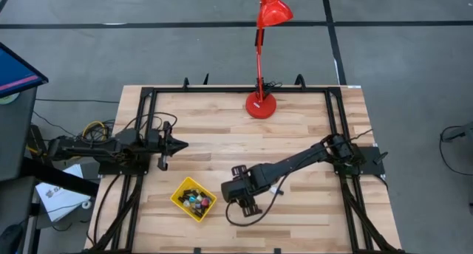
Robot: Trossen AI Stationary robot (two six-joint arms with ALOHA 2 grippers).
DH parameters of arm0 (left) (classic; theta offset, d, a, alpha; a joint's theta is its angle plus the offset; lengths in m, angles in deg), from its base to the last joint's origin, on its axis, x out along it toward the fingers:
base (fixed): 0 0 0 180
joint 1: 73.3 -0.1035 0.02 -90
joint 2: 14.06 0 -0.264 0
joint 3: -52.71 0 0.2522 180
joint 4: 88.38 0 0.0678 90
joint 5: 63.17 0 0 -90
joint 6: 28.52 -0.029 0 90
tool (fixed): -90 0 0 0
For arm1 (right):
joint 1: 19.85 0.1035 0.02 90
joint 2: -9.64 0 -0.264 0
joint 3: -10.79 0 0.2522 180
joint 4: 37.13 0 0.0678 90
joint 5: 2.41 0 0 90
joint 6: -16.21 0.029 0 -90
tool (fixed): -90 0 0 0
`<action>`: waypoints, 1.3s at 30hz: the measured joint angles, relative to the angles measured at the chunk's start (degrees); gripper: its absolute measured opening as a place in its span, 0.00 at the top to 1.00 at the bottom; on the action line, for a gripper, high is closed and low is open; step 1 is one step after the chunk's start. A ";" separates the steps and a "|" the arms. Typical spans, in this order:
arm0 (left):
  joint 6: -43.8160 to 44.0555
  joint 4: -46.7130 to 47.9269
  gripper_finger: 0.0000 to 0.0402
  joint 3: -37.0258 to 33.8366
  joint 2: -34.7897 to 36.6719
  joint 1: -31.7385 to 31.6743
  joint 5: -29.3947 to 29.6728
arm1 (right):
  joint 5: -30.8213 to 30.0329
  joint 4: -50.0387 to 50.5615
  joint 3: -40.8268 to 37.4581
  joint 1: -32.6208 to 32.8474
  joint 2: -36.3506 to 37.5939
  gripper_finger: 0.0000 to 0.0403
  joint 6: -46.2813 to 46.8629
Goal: Pick & Place Nail Polish
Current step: Put the transparent nail polish bottle into the yellow basket
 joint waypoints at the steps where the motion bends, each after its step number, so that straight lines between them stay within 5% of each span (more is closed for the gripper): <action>1: 0.00 0.02 0.97 0.00 0.22 0.00 0.00 | 0.00 0.10 0.00 0.00 0.00 0.50 0.15; 9: 0.00 -0.53 0.97 0.00 10.52 -1.99 -0.02 | 0.01 0.20 0.00 -0.29 0.00 0.48 0.40; 39: 0.04 -2.71 0.97 0.00 10.64 -14.08 0.25 | 0.20 -3.47 -3.91 -1.55 0.00 0.49 -2.72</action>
